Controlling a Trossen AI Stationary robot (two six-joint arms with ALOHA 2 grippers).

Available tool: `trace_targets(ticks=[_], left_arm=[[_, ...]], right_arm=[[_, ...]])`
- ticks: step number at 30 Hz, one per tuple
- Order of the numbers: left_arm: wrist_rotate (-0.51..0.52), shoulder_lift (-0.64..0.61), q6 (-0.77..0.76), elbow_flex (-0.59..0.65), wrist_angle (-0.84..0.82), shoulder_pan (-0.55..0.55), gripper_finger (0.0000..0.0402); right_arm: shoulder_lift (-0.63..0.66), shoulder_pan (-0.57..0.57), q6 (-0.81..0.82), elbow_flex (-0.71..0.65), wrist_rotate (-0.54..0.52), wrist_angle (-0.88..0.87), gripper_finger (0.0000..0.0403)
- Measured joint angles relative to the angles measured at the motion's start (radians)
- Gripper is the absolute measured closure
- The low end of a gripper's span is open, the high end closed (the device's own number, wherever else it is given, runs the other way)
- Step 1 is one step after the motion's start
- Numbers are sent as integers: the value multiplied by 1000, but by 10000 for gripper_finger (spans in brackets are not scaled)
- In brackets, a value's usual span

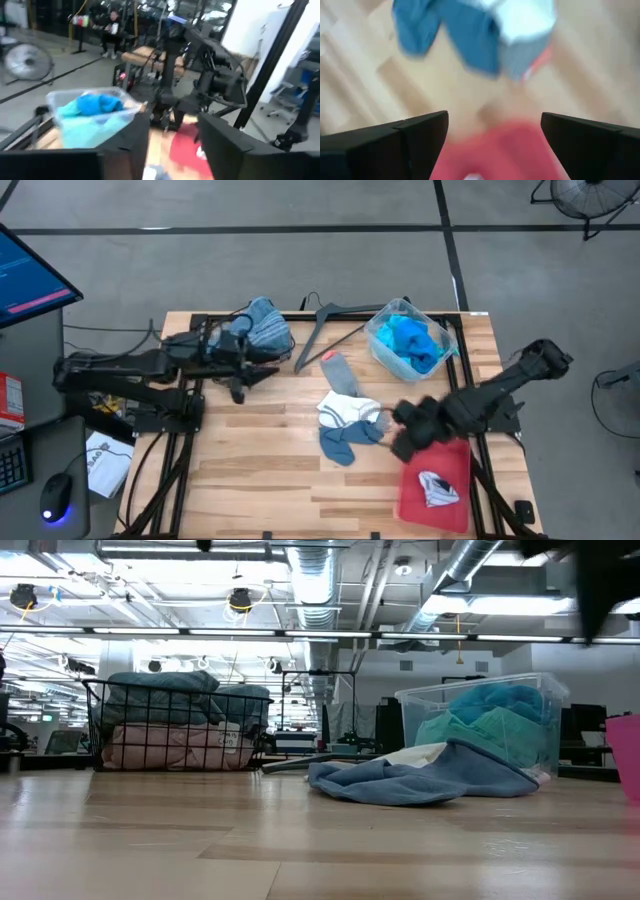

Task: Pick & Place Cloths
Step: Put the blue sock into the pink bin

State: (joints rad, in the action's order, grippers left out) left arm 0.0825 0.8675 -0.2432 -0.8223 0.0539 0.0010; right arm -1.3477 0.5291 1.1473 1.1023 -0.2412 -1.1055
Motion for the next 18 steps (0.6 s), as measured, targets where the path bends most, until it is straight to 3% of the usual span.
trace_targets(ticks=[7, 18], left_arm=[[38, -110, -1, 0, -205, -2, 389], [57, -171, 2, 0, -325, -3, 400]], right_arm=[[-140, -202, -392, 0, -19, 189, 91], [-372, -297, -653, -2, 76, 330, 91]])
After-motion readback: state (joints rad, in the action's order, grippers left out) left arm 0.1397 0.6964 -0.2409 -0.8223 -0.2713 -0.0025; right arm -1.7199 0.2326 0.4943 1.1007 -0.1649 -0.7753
